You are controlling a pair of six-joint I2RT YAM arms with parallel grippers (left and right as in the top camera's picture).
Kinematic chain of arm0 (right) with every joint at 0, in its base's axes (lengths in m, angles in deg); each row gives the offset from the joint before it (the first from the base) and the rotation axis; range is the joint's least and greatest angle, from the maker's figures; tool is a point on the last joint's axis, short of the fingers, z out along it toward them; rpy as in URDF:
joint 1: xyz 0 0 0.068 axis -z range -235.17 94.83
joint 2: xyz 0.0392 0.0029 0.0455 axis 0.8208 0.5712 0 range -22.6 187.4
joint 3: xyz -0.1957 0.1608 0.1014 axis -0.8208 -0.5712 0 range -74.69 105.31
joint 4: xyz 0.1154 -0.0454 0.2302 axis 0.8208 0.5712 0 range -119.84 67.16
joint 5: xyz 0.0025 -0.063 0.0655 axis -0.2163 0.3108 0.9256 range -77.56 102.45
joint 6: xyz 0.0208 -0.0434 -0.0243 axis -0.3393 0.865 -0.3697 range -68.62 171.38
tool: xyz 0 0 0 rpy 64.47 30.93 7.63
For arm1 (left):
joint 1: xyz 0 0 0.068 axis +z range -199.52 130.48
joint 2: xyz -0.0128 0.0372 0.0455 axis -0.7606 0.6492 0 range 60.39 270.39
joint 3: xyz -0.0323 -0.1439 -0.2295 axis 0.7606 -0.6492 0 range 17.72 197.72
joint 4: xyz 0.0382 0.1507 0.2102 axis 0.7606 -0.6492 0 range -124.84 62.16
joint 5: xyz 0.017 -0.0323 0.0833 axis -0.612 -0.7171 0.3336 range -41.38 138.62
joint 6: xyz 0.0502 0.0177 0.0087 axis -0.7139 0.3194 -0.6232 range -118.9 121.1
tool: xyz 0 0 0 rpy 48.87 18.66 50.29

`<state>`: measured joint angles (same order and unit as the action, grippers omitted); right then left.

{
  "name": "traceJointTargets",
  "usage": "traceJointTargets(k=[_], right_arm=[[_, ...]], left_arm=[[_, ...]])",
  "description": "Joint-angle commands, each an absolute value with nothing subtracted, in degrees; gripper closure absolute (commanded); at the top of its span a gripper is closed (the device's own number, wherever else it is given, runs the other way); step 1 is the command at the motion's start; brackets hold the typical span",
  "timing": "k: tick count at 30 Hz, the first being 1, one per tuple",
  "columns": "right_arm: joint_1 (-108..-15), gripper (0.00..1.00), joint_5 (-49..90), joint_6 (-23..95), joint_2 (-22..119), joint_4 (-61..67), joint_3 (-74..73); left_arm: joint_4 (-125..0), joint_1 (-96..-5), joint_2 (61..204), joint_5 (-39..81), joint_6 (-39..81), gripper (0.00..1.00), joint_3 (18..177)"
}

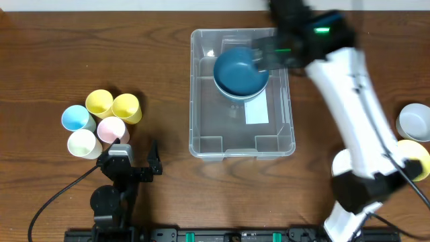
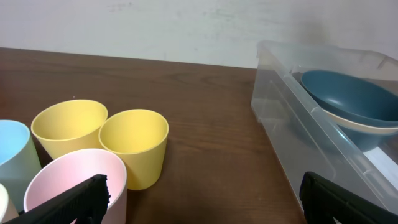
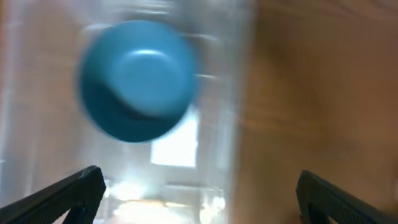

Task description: Pack container

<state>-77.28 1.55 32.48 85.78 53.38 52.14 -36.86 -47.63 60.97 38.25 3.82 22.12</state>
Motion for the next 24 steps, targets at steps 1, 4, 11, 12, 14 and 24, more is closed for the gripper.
traceJointTargets(k=[1, 4, 11, 12, 14, 24], right_arm=[[-71.64, 0.01, -4.37, 22.34, 82.81, 57.38, 52.99], [-65.47, 0.01, -7.28, 15.39, 81.10, 64.44, 52.97], [-52.21, 0.01, -6.34, 9.47, 79.38, 67.17, 45.80], [-50.89, 0.01, -6.36, 8.85, 79.38, 66.36, 43.79], [-48.73, 0.01, -6.60, 8.59, 79.38, 64.00, 40.18], [-33.61, 0.01, 1.20, 19.67, 79.42, 44.92, 28.27]], left_arm=[[-37.51, -47.24, 60.62, 37.70, 3.04, 0.02, 20.70], [-37.51, -47.24, 60.62, 37.70, 3.04, 0.02, 20.70], [-37.51, -47.24, 60.62, 37.70, 3.04, 0.02, 20.70], [-37.51, -47.24, 60.62, 37.70, 3.04, 0.02, 20.70], [-37.51, -47.24, 60.62, 37.70, 3.04, 0.02, 20.70], [-37.51, -47.24, 60.62, 37.70, 3.04, 0.02, 20.72]])
